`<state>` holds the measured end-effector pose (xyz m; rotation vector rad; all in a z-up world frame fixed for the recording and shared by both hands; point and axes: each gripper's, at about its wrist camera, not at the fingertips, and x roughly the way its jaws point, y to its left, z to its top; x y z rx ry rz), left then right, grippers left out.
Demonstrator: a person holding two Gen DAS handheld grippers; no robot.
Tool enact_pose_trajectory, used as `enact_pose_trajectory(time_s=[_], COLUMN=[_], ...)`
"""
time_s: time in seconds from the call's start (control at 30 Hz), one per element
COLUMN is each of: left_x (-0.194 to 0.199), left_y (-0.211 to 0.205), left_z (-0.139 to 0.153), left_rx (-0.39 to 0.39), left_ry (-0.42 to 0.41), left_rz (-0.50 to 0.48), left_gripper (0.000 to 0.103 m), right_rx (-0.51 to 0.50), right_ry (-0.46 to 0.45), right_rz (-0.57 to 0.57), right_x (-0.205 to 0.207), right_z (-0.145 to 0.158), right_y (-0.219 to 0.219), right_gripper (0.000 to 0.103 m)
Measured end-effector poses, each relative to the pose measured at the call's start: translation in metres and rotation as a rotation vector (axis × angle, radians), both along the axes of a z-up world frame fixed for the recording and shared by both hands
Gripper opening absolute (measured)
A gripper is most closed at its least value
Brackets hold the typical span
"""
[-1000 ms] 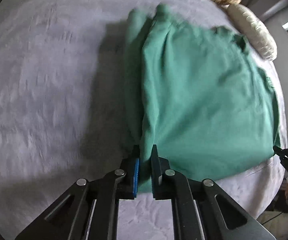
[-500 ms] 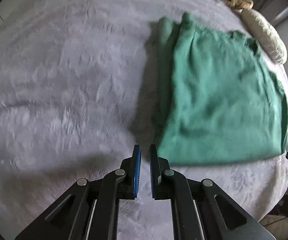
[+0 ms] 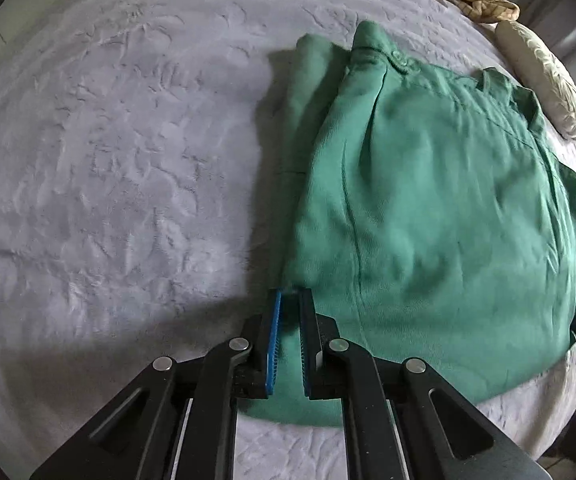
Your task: Fold large clothes
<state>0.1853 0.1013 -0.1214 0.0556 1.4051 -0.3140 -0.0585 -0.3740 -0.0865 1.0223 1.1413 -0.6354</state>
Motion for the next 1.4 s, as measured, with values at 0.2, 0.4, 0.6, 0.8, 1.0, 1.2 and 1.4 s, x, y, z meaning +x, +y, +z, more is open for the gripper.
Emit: enact_pose_trajectory(time_s=[0.2, 0.4, 0.6, 0.8, 1.0, 1.2, 1.4], left_x=[-0.016, -0.049, -0.082, -0.114, -0.16, -0.175, -0.187], left_y=[0.007, 0.003, -0.013, -0.013, -0.002, 0.005, 0.012], left_z=[0.013, 0.029, 0.042, 0.051, 0.058, 0.052, 0.056], left_rx=[0.073, 0.114, 0.121, 0.148, 0.159, 0.149, 0.147], left_ry=[0.003, -0.004, 0.005, 0.017, 0.038, 0.078, 0.073], left_rz=[-0.019, -0.046, -0.084, -0.091, -0.099, -0.087, -0.079], left_gripper=[0.01, 0.01, 0.01, 0.01, 0.01, 0.01, 0.011], right_rx=[-0.007, 0.038, 0.086, 0.11, 0.113, 0.115, 0.114], right_ry=[0.023, 0.013, 0.017, 0.034, 0.053, 0.044, 0.05], right_rz=[0.02, 0.065, 0.137, 0.204, 0.255, 0.275, 0.298], right_x=[-0.013, -0.019, -0.02, -0.015, -0.011, -0.004, 0.002], right_z=[0.022, 0.037, 0.043, 0.045, 0.048, 0.052, 0.053], right_y=[0.009, 0.041, 0.086, 0.125, 0.15, 0.166, 0.174], right_gripper=[0.007, 0.007, 0.007, 0.007, 0.056, 0.062, 0.066])
